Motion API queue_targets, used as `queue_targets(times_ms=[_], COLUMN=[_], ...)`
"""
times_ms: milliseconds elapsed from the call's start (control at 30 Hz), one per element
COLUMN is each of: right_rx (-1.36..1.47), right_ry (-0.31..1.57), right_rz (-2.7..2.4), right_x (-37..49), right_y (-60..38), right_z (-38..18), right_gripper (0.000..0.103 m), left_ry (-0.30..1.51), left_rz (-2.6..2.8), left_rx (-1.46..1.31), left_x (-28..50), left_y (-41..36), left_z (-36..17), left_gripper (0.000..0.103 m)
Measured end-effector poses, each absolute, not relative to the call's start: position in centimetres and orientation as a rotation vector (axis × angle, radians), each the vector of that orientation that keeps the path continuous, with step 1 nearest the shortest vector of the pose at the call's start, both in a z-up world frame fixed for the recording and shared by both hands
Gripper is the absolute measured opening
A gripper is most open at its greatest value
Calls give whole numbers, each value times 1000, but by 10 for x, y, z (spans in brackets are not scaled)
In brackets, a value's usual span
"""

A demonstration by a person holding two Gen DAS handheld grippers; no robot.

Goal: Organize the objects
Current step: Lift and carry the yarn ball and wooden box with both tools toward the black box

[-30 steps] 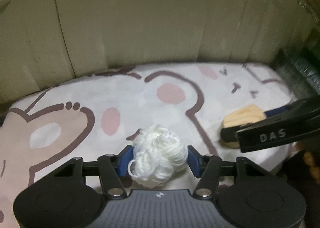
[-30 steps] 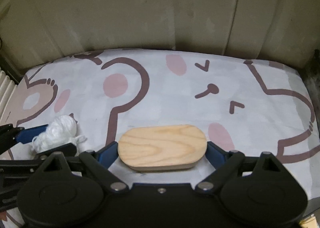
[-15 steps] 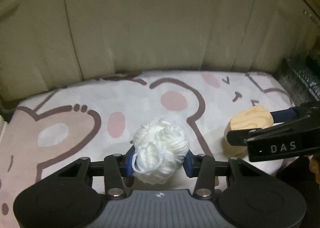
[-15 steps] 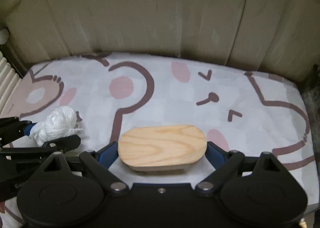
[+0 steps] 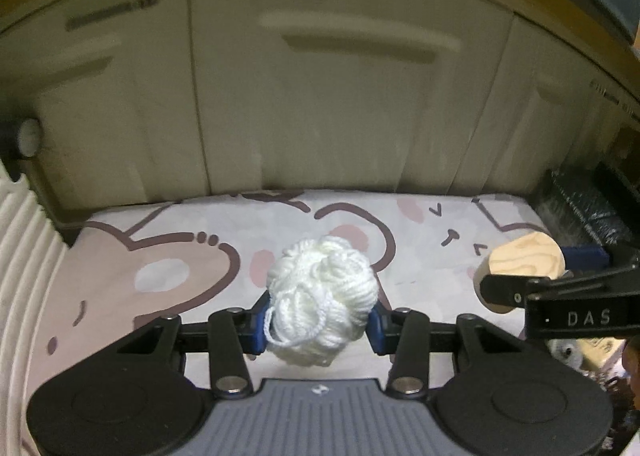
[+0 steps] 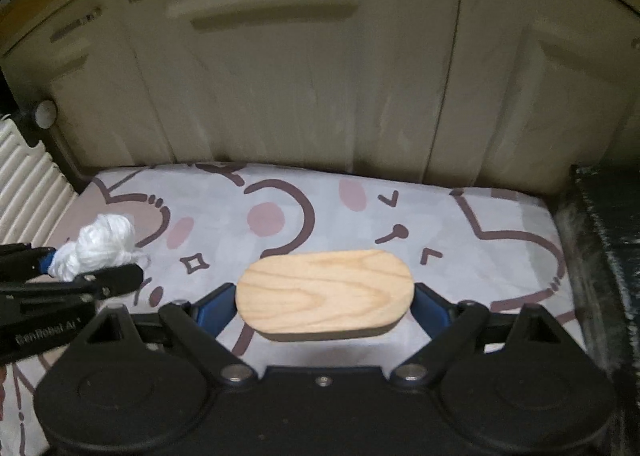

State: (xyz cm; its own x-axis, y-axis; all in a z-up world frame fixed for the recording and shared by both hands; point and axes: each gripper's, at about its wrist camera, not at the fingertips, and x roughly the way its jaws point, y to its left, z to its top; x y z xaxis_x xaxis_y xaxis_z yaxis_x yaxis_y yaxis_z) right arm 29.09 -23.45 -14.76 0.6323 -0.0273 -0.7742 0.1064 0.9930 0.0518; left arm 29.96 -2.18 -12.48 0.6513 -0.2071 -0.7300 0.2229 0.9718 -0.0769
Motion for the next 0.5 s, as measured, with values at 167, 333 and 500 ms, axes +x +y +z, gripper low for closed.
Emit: queue_targets(times_ms=[167,333,500], right_rx=[88,95,97], right_ry=[846,806,783], right_rz=[-89,-92,-94], right_x=[270,247,227], right_y=[-230,-225,-220], right_z=[-126,-107,-92], right_gripper=[93,93,93], left_ry=[810,786,779], left_rz=[-225,-209,-203], left_rx=[-7,-25,-34], left_x=[282,262,241], left_y=[-16,-12,-10], left_z=[-102,-81,-68], left_gripper=[46,46,46])
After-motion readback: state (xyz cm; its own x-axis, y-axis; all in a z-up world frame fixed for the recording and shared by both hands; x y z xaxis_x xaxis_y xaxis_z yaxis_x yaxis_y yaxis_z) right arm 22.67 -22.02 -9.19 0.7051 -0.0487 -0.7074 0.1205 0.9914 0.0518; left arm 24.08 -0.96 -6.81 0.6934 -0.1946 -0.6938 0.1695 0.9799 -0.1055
